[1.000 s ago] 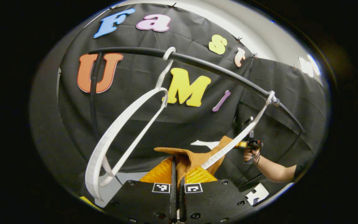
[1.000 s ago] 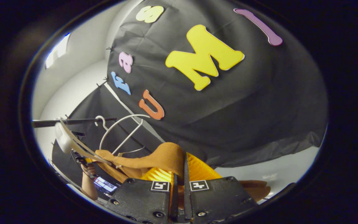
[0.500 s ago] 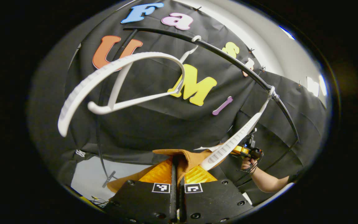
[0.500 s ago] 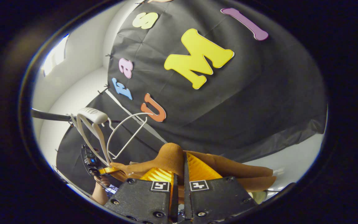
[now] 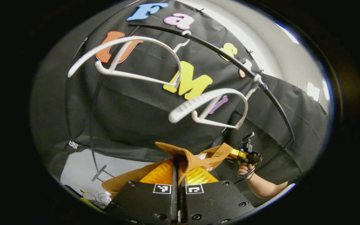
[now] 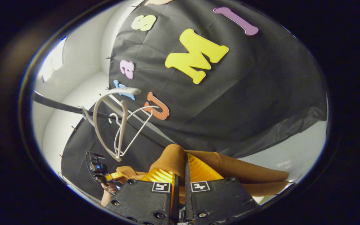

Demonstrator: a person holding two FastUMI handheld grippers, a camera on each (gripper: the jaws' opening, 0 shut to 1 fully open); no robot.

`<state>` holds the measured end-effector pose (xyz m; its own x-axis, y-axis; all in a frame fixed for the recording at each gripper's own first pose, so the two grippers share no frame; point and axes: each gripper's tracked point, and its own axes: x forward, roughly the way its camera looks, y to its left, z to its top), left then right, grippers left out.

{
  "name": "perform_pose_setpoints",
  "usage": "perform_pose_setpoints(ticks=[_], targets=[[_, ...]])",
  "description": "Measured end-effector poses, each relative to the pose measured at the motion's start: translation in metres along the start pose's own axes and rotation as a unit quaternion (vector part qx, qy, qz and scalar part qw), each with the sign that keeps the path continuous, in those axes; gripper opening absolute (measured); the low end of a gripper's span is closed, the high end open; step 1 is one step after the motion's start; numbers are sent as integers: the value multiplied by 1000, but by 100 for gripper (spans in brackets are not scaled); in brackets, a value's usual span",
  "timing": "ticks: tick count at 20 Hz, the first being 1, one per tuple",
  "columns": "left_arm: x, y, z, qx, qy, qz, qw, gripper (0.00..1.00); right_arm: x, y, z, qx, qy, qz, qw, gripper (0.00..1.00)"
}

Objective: Grasp the clothes on the hanger with both hands and then place them into the laundry hamper below.

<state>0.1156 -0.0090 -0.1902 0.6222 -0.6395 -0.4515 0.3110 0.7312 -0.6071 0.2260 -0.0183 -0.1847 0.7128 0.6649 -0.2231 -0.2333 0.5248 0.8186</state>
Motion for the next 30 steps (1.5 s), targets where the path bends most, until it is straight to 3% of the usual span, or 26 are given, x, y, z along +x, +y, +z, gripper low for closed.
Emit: perform_pose_setpoints(ticks=[1, 3, 4, 8, 9, 12, 15, 16, 19, 24, 28, 30], targets=[[2, -5, -6, -2, 4, -1, 1000, 7, -2, 4, -9, 1, 5, 1, 1000, 11], [1, -20, -21, 3, 6, -9, 1000, 3, -4, 10, -22, 0, 12, 6, 1000, 11], [2, -29, -27, 8, 6, -14, 1000, 7, -7, 15, -27, 1, 16, 12, 1000, 10], [-4, -67, -36, 25, 0, -38, 999, 7, -10, 45, -50, 3, 27, 45, 999, 11], [-4, -75, -38, 30, -2, -41, 999, 3, -10, 53, -56, 1, 29, 51, 998, 10], [-5, -98, -40, 43, -8, -50, 998, 7, -10, 83, -72, -11, 40, 79, 996, 10], [-6, -115, -40, 62, -17, -51, 997, 3, -13, 115, -87, -25, 50, 105, 993, 10], [-4, -119, -41, 63, -18, -53, 996, 7, -11, 123, -89, -24, 50, 114, 992, 10], [-2, -123, -41, 71, -29, -50, 996, 7, -5, 135, -100, -27, 58, 125, 990, 10], [18, -95, -76, 64, -12, -28, 997, 3, 23, 99, -137, 0, 88, 89, 992, 10], [42, -67, -119, 53, 11, -9, 999, 3, 44, 53, -170, 24, 108, 35, 993, 10], [54, -53, -141, 42, 28, -1, 999, 7, 53, 23, -182, 43, 115, 5, 992, 10]])
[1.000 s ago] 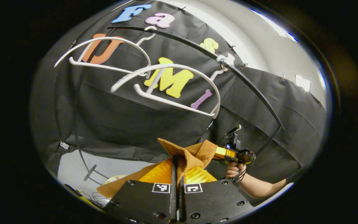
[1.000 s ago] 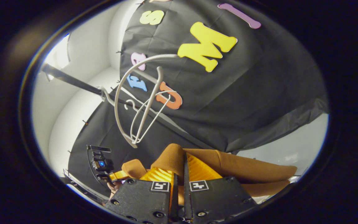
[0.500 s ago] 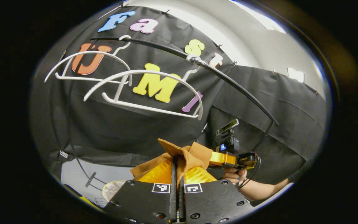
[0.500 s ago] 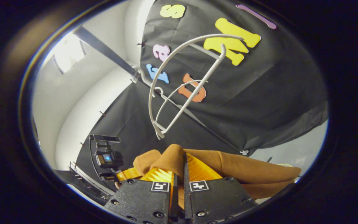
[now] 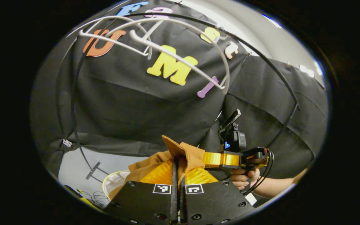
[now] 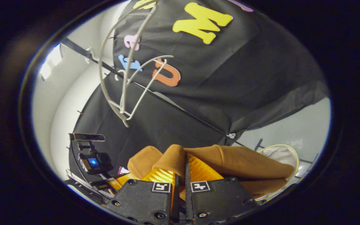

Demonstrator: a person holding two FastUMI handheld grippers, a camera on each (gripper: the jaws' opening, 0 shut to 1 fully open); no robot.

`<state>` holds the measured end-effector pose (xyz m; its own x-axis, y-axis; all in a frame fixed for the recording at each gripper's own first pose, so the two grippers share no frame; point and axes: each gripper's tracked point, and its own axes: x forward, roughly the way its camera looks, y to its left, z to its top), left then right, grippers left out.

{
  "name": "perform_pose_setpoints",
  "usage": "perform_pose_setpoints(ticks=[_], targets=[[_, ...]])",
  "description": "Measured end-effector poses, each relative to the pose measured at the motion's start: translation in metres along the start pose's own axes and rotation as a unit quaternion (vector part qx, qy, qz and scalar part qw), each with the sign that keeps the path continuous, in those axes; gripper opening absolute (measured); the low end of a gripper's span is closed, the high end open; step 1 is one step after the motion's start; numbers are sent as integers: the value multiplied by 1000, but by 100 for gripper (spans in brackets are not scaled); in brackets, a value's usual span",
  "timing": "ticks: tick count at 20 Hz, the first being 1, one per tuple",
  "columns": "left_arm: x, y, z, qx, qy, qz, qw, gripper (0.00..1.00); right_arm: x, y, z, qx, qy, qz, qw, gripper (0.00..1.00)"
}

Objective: Grasp the clothes on the hanger with both hands and then place them into the laundry hamper below.

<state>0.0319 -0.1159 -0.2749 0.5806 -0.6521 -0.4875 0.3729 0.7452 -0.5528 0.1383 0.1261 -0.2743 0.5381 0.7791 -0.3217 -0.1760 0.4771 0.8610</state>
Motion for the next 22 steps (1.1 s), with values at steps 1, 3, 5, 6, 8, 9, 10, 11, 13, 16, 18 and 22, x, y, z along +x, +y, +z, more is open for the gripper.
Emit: perform_pose_setpoints(ticks=[1, 3, 5, 6, 8, 9, 10, 11, 13, 16, 18, 22], targets=[[8, 8, -11, -6, 7, 4, 1000, 3, 4, -13, -5, 9, 1, -12, 1000, 10], [25, 24, -30, -22, 25, 15, 999, 2, 14, -43, -11, 32, 2, -41, 999, 10], [40, 40, -51, -36, 48, 30, 998, 3, 24, -73, -18, 51, 7, -74, 996, 10], [45, 46, -63, -40, 64, 37, 996, 3, 29, -87, -22, 57, 9, -94, 994, 10], [53, 50, -78, -41, 90, 53, 994, 3, 35, -111, -32, 59, 15, -128, 990, 10], [63, 51, -85, -42, 102, 58, 992, 3, 37, -122, -38, 61, 18, -144, 988, 10], [71, 51, -91, -45, 113, 64, 991, 3, 41, -134, -40, 65, 20, -160, 985, 10], [76, 48, -97, -50, 125, 68, 989, 3, 47, -143, -42, 67, 23, -174, 982, 10], [82, 47, -110, -60, 148, 80, 984, 3, 50, -161, -48, 70, 33, -210, 975, 10], [92, 62, -129, -51, 192, 138, 970, 3, 42, -195, -62, 49, 56, -287, 955, 10], [86, 68, -140, -46, 226, 171, 958, 3, 34, -216, -76, 30, 82, -330, 940, 8], [77, 79, -170, -51, 300, 207, 930, 28, 29, -202, -73, 16, 79, -333, 939, 26]])
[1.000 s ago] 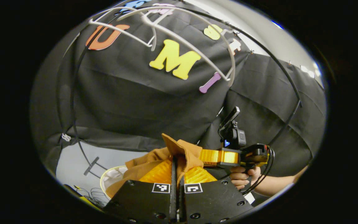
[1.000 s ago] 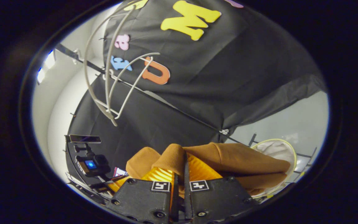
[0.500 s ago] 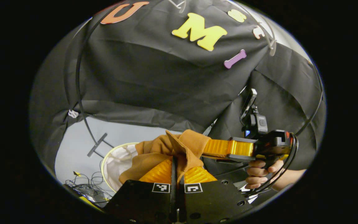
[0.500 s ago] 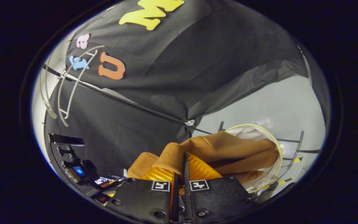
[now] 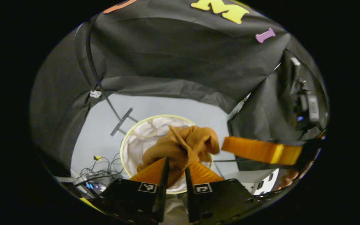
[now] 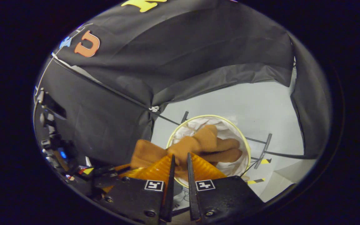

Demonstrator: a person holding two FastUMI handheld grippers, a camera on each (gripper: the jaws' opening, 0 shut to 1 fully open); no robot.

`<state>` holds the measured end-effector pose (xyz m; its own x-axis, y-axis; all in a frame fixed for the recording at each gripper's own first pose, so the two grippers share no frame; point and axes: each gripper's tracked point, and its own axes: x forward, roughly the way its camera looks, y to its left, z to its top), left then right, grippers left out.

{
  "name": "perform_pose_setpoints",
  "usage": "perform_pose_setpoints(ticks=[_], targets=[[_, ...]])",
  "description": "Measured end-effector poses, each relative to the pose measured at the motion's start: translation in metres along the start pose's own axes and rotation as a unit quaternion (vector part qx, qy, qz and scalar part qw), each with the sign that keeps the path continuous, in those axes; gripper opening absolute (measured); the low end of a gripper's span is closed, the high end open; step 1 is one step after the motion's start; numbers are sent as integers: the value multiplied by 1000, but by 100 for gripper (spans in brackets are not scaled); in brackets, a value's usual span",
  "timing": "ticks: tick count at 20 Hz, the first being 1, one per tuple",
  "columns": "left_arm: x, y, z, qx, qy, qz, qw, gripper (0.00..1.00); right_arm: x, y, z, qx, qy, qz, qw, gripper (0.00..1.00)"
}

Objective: Grasp the clothes on the hanger with both hands and then place them into the laundry hamper below.

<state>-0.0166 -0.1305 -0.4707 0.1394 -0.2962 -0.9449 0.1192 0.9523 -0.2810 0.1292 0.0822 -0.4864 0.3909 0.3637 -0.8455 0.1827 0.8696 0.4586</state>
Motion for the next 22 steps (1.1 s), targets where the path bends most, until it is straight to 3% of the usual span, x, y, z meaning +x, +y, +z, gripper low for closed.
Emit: perform_pose_setpoints(ticks=[1, 2, 5, 6, 7, 8, 9, 10, 12, 14, 15, 16, 19, 21, 22], targets=[[-3, 0, -5, 1, 1, -1, 1000, 47, -7, -2, 7, -6, -16, -10, 1000, 31], [1, 2, -6, 1, -3, -4, 1000, 47, -12, -5, 15, -17, -33, -22, 999, 34], [-12, 5, 6, 22, -28, -8, 999, 75, -41, -11, 25, -39, -76, -59, 995, 53], [-20, 4, 9, 29, -39, -4, 999, 100, -52, -11, 29, -45, -95, -65, 992, 56], [-28, 1, 11, 36, -49, -2, 998, 100, -64, -14, 31, -51, -113, -74, 990, 60], [-37, -4, 11, 44, -59, 0, 997, 94, -79, -15, 35, -57, -131, -79, 987, 63], [-46, -7, 14, 50, -72, 2, 996, 100, -95, -16, 35, -63, -148, -85, 983, 64], [-55, -7, 17, 56, -85, 9, 995, 94, -112, -16, 37, -69, -166, -87, 980, 64], [-78, -13, 20, 62, -108, 17, 992, 100, -140, -15, 34, -80, -197, -91, 973, 64], [-103, -22, 22, 63, -134, 21, 989, 97, -171, -6, 31, -101, -218, -86, 967, 64], [-116, -27, 23, 62, -150, 23, 986, 100, -192, 3, 25, -121, -225, -73, 964, 67], [-133, -32, 23, 62, -167, 28, 984, 100, -212, 9, 21, -140, -237, -67, 959, 64], [-180, -60, 24, 62, -222, 29, 973, 100, -268, 22, 15, -186, -286, -52, 939, 67], [-218, -74, 25, 66, -265, 34, 961, 100, -313, 33, 8, -204, -320, -42, 924, 64], [-237, -81, 27, 67, -288, 38, 955, 97, -340, 35, 3, -211, -337, -40, 917, 67]])
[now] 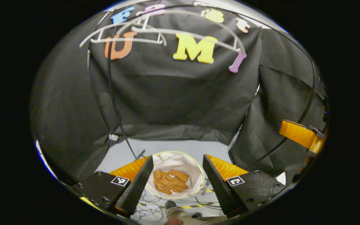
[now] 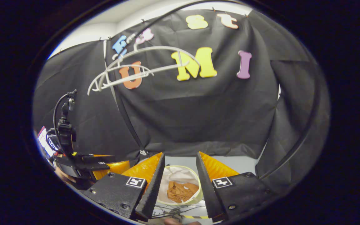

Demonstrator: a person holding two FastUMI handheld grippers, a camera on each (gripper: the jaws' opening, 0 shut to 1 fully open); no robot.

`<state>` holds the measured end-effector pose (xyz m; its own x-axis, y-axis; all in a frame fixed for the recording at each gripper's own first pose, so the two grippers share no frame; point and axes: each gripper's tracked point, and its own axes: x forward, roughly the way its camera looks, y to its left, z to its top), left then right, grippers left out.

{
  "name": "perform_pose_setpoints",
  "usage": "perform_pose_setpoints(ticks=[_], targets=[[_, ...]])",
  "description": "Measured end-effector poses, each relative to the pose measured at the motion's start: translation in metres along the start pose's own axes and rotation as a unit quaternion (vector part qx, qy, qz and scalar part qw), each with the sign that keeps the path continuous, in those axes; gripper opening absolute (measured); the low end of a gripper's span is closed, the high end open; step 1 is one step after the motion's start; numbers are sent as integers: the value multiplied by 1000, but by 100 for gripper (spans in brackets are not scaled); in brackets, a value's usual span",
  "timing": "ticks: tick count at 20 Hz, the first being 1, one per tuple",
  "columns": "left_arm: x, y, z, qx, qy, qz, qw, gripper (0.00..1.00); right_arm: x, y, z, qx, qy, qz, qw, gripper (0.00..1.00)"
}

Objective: Grasp the clothes on the hanger with both hands and then place them into the laundry hamper below.

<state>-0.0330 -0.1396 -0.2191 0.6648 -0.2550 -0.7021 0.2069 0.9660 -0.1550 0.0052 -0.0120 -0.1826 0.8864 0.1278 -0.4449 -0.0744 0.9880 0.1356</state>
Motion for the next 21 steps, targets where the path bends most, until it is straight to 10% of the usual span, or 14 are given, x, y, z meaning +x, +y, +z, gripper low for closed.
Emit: perform_pose_setpoints(ticks=[3, 6, 21], targets=[[-54, -17, 36, 4, -70, 17, 997, 96, -77, -11, 43, -16, -63, 2, 998, 70], [-107, -29, 62, 16, -128, 34, 991, 100, -135, -25, 72, -30, -119, -2, 992, 95], [-302, -37, 161, 49, -344, 117, 930, 100, -296, -46, 194, -62, -312, -41, 947, 96]])
